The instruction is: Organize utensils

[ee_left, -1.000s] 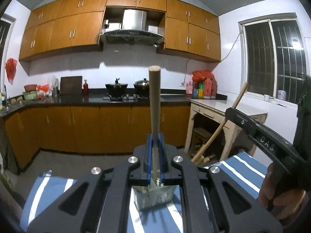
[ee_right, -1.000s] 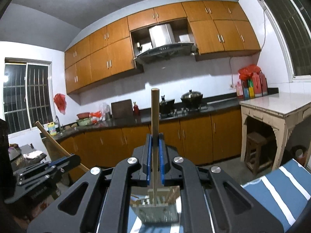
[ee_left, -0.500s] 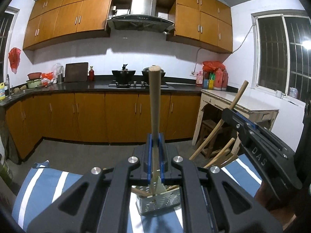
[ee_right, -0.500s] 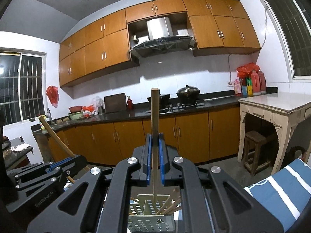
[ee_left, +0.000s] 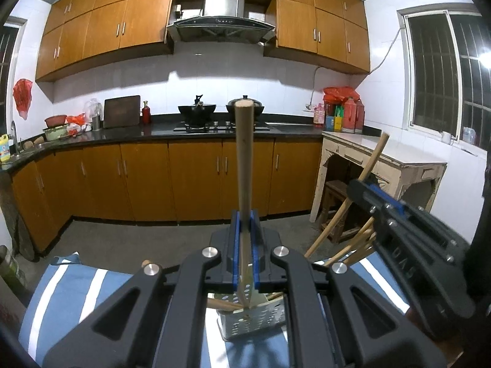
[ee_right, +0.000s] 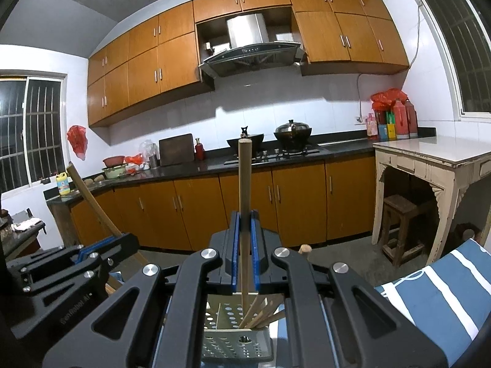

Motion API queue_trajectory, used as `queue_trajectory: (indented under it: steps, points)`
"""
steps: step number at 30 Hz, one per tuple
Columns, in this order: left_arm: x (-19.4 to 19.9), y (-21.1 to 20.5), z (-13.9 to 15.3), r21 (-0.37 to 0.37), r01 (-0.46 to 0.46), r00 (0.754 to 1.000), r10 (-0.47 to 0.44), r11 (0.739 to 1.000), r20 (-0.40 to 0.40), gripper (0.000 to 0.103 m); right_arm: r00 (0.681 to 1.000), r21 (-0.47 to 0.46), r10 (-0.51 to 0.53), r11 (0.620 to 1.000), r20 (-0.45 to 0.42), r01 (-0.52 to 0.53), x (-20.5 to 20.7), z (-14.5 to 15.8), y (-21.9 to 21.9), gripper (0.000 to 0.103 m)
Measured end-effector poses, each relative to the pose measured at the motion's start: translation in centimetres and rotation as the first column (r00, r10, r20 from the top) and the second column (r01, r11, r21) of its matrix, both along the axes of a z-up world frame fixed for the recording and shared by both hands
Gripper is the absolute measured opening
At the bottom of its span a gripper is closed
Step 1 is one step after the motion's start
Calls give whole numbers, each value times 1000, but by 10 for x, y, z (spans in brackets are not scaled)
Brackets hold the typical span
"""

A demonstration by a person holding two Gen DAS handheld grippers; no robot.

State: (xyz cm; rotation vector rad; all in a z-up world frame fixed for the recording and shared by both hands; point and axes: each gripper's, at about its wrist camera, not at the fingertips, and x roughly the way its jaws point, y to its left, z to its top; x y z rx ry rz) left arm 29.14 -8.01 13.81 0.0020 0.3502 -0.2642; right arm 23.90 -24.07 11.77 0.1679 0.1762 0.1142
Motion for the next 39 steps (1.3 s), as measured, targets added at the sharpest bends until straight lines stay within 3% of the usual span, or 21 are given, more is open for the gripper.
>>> queue_trajectory:
  steps: [6,13,15,16,17,18,22,27,31,36,39]
  points:
    - [0,7,8,-67,12,1000,-12,998,3,8,1000,15,-4,1000,-14,4,4,-2,-5,8]
    - [10,9,1,-68,-4,1000,3,998,-28,8,999,19,3,1000,-37,-2,4,0,-4,8]
    - [12,10,1,-68,-14,999,12,998,-31,8,999,18,7,1000,-43,-7,3,2,-4,13]
    - [13,11,1,-69,-20,999,18,997,-36,8,999,21,3,1000,-42,-2,1,3,-5,25]
    - [14,12,1,-74,-26,999,23,997,-39,11,999,27,-4,1000,-33,5,-3,5,-7,42]
    - [13,14,2,-78,-26,999,23,997,-42,16,1000,28,-8,1000,-24,9,-7,6,-7,48]
    - [0,20,9,-80,-31,999,30,996,-18,27,1000,14,2,1000,-4,-2,-26,16,-11,53]
    - [-34,44,18,-119,-44,999,46,992,10,42,999,13,31,999,18,-31,-65,18,-18,70]
    - [-69,61,12,-105,-72,997,75,992,26,51,998,19,57,998,2,-57,-93,7,-18,88]
    - [-120,76,-10,-54,-116,992,119,992,43,74,998,1,58,998,-37,-58,-127,-20,-16,101]
    - [-149,81,-28,-10,-152,987,152,988,55,90,997,-6,26,1000,-70,-26,-142,-36,-16,101]
